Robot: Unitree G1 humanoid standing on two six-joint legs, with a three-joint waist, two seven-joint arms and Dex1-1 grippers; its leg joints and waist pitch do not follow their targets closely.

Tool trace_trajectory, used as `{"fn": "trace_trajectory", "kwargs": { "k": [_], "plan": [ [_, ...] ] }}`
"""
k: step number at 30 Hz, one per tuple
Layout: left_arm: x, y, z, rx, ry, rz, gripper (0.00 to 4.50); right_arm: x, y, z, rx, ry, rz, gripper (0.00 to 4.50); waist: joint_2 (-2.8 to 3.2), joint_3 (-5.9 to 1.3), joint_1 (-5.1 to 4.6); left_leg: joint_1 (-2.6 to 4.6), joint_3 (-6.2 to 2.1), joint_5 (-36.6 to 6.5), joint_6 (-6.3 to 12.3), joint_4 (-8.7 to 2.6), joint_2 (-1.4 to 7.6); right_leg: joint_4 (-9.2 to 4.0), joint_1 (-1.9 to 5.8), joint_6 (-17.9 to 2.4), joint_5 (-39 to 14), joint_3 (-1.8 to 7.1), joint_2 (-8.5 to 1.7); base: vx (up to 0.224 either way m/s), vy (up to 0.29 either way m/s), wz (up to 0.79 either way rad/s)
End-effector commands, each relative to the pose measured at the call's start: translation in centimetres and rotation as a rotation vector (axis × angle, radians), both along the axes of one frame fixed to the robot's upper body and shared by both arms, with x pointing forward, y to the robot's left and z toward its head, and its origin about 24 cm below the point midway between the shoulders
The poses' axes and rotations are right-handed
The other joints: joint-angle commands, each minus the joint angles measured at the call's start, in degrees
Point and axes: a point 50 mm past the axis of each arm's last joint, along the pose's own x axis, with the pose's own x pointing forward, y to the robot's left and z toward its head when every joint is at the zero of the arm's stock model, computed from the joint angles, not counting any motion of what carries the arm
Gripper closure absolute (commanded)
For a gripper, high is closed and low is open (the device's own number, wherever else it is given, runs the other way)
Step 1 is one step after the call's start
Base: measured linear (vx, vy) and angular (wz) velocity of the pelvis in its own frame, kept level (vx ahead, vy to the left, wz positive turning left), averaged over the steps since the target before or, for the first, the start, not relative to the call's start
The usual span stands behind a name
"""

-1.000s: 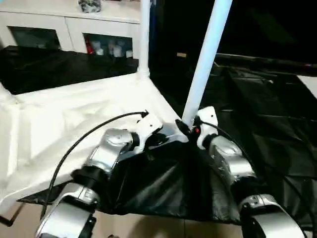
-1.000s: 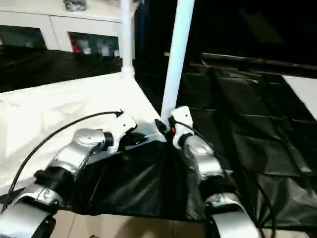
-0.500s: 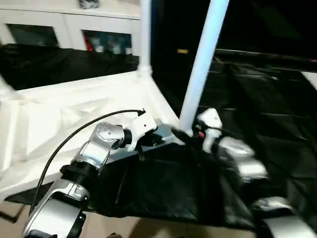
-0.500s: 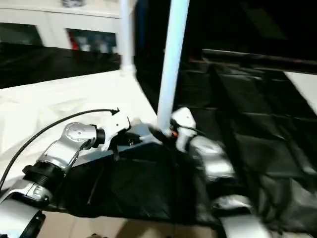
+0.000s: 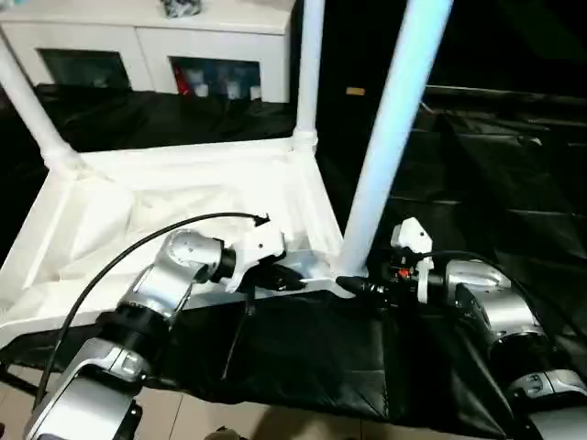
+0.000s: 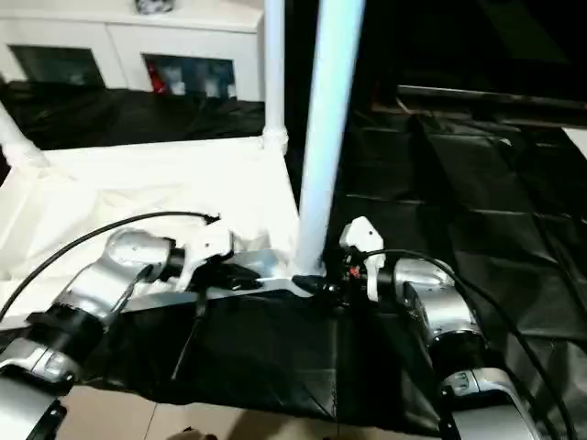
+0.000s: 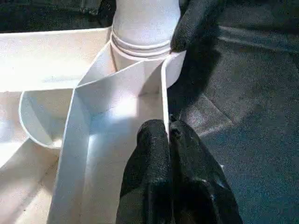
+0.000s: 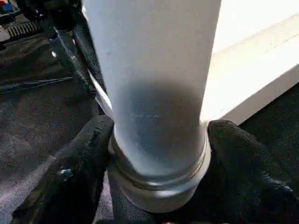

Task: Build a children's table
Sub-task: Rotate leg to tighten

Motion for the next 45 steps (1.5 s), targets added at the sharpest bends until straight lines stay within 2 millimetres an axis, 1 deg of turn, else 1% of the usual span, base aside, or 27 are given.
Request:
{"fn": "trace_trajectory", "kwargs": {
  "k": [1, 2, 3, 4, 5, 6, 8, 10, 11, 13, 14, 15, 16, 17, 19, 20, 21, 23, 25, 29, 31, 33, 35, 36, 37, 41, 45],
  "plan": [
    [-0.9, 0.4, -0.9, 0.045, 0.048, -0.064, 4.5, 0.3, 0.3, 1.2, 0.019, -0.044, 0.023, 1.44, 0.03, -4.0, 0.11, 0.26, -0.05, -14.47, 2.38, -3.46, 1.19, -2.93, 3.24, -14.22, -11.21, 1.79, -2.36, 0.0, 0.0, 0.0],
    [-0.8, 0.7, -0.8, 0.05, 0.04, -0.051, 4.5, 0.4, 0.6, 1.4, 0.033, -0.054, 0.03, 1.47, -0.47, -4.05, 0.05, 0.09, -0.01, -13.23, 2.79, -3.37, 1.17, -2.75, 3.28, -14.37, -10.55, 1.78, -2.38, 0.0, 0.0, 0.0],
    [-0.5, 0.9, -0.6, 0.052, 0.03, -0.039, 4.5, 0.5, 0.8, 1.7, 0.048, -0.062, 0.035, 1.49, -0.2, -4.03, 0.02, 0.12, 0.05, -12.75, 3.0, -3.32, 1.17, -2.81, 3.17, -14.45, -10.44, 1.8, -2.4, 0.0, 0.0, 0.0],
    [-0.4, 0.9, -0.5, 0.05, 0.024, -0.028, 4.5, 0.6, 1.0, 2.0, 0.057, -0.07, 0.046, 1.49, -0.76, -4.02, -0.02, 0.12, 0.13, -12.58, 3.21, -3.29, 1.17, -2.87, 3.16, -14.39, -10.54, 1.79, -2.37, 0.0, 0.0, 0.0],
    [-0.3, 0.9, -0.4, 0.05, 0.021, -0.023, 4.5, 0.7, 1.1, 2.1, 0.054, -0.079, 0.049, 1.49, -0.93, -3.98, 0.06, 0.1, 0.14, -12.36, 3.37, -3.29, 1.17, -2.88, 3.16, -14.24, -11.28, 1.81, -2.45, 0.0, 0.0, 0.0],
    [-0.2, 1.0, -0.4, 0.05, 0.018, -0.019, 4.5, 0.8, 1.1, 2.2, 0.052, -0.086, 0.051, 1.49, -0.62, -3.95, 0.12, 0.15, 0.12, -12.35, 3.26, -3.3, 1.2, -2.88, 3.07, -14.02, -12.12, 1.84, -2.53, 0.0, 0.0, 0.0],
    [0.0, 0.9, -0.2, 0.047, 0.013, -0.013, 4.5, 1.1, 1.4, 2.5, 0.035, -0.113, 0.053, 1.49, -0.94, -3.79, 0.13, 0.13, 0.12, -13.06, 3.18, -3.34, 1.14, -3.0, 2.95, -13.45, -14.15, 1.83, -2.53, 0.0, 0.0, 0.0],
    [0.2, 1.0, 0.1, 0.044, 0.024, -0.012, 4.5, 1.7, 2.1, 2.7, 0.04, -0.103, 0.041, 1.49, -0.88, -3.78, 0.2, 0.36, 0.17, -13.52, 2.73, -3.32, 1.18, -3.16, 2.74, -13.08, -15.6, 1.95, -2.62, 0.0, 0.0, 0.0],
    [0.2, 0.9, 0.1, 0.043, 0.025, -0.013, 4.5, 1.7, 2.1, 2.8, 0.039, -0.106, 0.038, 1.49, -1.09, -3.67, 0.17, 0.17, 0.13, -13.46, 2.6, -3.38, 1.15, -3.1, 2.75, -12.9, -16.14, 1.94, -2.59, 0.0, 0.0, 0.0],
    [0.2, 0.9, 0.2, 0.037, 0.028, -0.015, 4.5, 1.8, 2.4, 2.8, 0.041, -0.111, 0.037, 1.49, -1.06, -3.64, 0.34, 0.23, 0.16, -13.39, 2.32, -3.31, 1.13, -3.15, 2.63, -12.44, -17.04, 2.03, -2.66, 0.0, 0.0, 0.0],
    [0.2, 0.8, 0.3, 0.032, 0.029, -0.014, 4.5, 1.9, 2.5, 2.9, 0.044, -0.111, 0.039, 1.28, -1.1, -3.66, 0.42, 0.14, 0.09, -13.02, 2.25, -3.32, 1.15, -3.04, 2.68, -12.29, -16.85, 2.05, -2.66, 0.0, 0.0, 0.0],
    [0.2, 0.7, 0.4, 0.021, 0.032, -0.013, 4.5, 1.8, 2.6, 3.0, 0.055, -0.101, 0.054, 1.16, -0.96, -3.73, 0.49, 0.15, 0.1, -12.63, 2.21, -3.25, 1.16, -2.91, 2.63, -12.5, -15.84, 2.07, -2.59, 0.0, 0.0, 0.0],
    [0.1, 0.8, 0.3, 0.027, 0.035, -0.018, 4.5, 1.8, 2.6, 3.0, 0.042, -0.109, 0.06, 1.16, -0.65, -3.77, 0.51, 0.13, 0.07, -12.46, 2.19, -3.21, 1.15, -2.79, 2.64, -12.67, -15.22, 2.07, -2.57, 0.0, 0.0, 0.0],
    [0.1, 0.8, 0.3, 0.03, 0.036, -0.02, 4.5, 1.8, 2.6, 3.0, 0.036, -0.114, 0.062, 1.04, -0.67, -3.82, 0.39, -0.02, 0.04, -12.16, 2.24, -3.2, 1.12, -2.61, 2.73, -12.86, -13.99, 2.05, -2.5, 0.0, 0.0, 0.0],
    [-0.1, 0.8, 0.3, 0.035, 0.045, -0.025, 4.5, 1.9, 2.5, 3.1, 0.017, -0.136, 0.055, 0.95, -0.71, -3.95, 0.52, 0.15, 0.11, -11.63, 2.38, -3.12, 1.15, -2.5, 2.65, -13.19, -12.61, 2.06, -2.44, 0.0, 0.0, 0.0],
    [-0.2, 0.8, 0.3, 0.035, 0.052, -0.028, 4.5, 1.9, 2.4, 3.2, 0.017, -0.142, 0.05, 0.95, -0.68, -3.92, 0.44, 0.05, 0.11, -11.58, 2.4, -3.1, 1.15, -2.3, 2.71, -14.0, -10.87, 2.06, -2.37, 0.0, 0.0, 0.0],
    [-0.3, 0.8, 0.1, 0.037, 0.059, -0.031, 4.5, 1.9, 2.4, 3.3, 0.024, -0.144, 0.048, 0.95, -1.09, -4.0, 0.47, 0.08, 0.18, -11.29, 2.6, -3.01, 1.14, -2.26, 2.77, -14.23, -10.04, 2.07, -2.41, 0.0, 0.0, 0.0],
    [-0.4, 0.8, 0.0, 0.04, 0.061, -0.034, 4.5, 1.8, 2.3, 3.3, 0.028, -0.142, 0.049, 0.95, -0.89, -4.09, 0.57, 0.05, 0.16, -10.49, 2.97, -2.91, 1.13, -2.03, 2.78, -14.59, -8.83, 2.06, -2.38, 0.0, 0.0, 0.0],
    [-0.6, 1.0, -0.1, 0.051, 0.068, -0.032, 4.5, 1.7, 2.3, 3.3, 0.035, -0.144, 0.055, 0.95, -1.34, -4.16, 0.65, -0.16, 0.17, -9.27, 3.69, -2.77, 1.13, -1.75, 2.84, -14.8, -7.74, 2.04, -2.43, 0.0, 0.0, 0.0],
    [-0.5, 1.4, -0.2, 0.059, 0.065, -0.01, 4.5, 1.6, 2.3, 3.1, 0.019, -0.137, 0.074, 0.95, -1.27, -4.03, 0.67, -0.15, 0.26, -9.85, 3.85, -2.72, 1.11, -1.98, 2.65, -14.28, -9.21, 2.05, -2.44, 0.0, 0.0, 0.0],
    [-0.6, 1.5, -0.3, 0.068, 0.062, -0.011, 4.06, 1.5, 2.3, 3.0, 0.015, -0.131, 0.074, 0.87, -1.29, -4.04, 0.65, -0.14, 0.19, -10.31, 3.35, -2.78, 1.13, -2.04, 2.69, -13.87, -10.21, 2.06, -2.51, 0.0, 0.0, 0.0],
    [-0.7, 1.6, -0.4, 0.08, 0.06, -0.014, 4.06, 1.5, 2.3, 2.8, 0.015, -0.126, 0.074, 0.87, -1.35, -4.05, 0.61, -0.18, 0.17, -10.59, 3.22, -2.78, 1.1, -2.05, 2.69, -13.64, -10.4, 2.07, -2.47, 0.0, 0.0, 0.0],
    [-0.7, 1.6, -0.5, 0.081, 0.06, -0.015, 3.9, 1.4, 2.3, 2.8, 0.015, -0.123, 0.075, 0.87, -1.34, -4.1, 0.62, -0.1, 0.2, -10.39, 3.21, -2.74, 1.11, -1.99, 2.68, -13.67, -9.95, 2.1, -2.48, 0.0, 0.0, 0.0],
    [-0.8, 1.5, -0.5, 0.077, 0.062, -0.013, 4.25, 1.3, 2.3, 2.6, 0.016, -0.118, 0.074, 0.87, -1.22, -4.1, 0.64, -0.11, 0.19, -10.28, 3.18, -2.73, 1.11, -1.99, 2.66, -13.79, -9.69, 2.1, -2.46, 0.0, 0.0, 0.0],
    [-0.8, 1.5, -0.5, 0.073, 0.064, -0.012, 4.33, 1.2, 2.3, 2.6, 0.015, -0.116, 0.072, 0.87, -1.22, -4.11, 0.64, -0.11, 0.19, -10.22, 3.18, -2.74, 1.12, -1.96, 2.67, -13.84, -9.52, 2.08, -2.44, 0.0, 0.0, 0.0],
    [-0.8, 1.5, -0.6, 0.073, 0.074, -0.009, 4.42, 1.2, 2.2, 2.5, 0.013, -0.112, 0.069, 0.87, -1.18, -4.2, 0.68, -0.11, 0.21, -9.82, 3.37, -2.65, 1.07, -1.79, 2.74, -14.36, -8.07, 2.06, -2.39, 0.0, 0.0, 0.0],
    [-0.6, 1.4, -0.4, 0.049, 0.064, 0.0, 4.42, 1.3, 2.1, 2.5, 0.013, -0.112, 0.063, 0.87, -1.14, -4.19, 0.69, -0.12, 0.17, -10.19, 3.18, -2.64, 1.05, -1.88, 2.78, -14.19, -8.84, 2.05, -2.44, 0.0, 0.0, 0.0]
  ]
}}
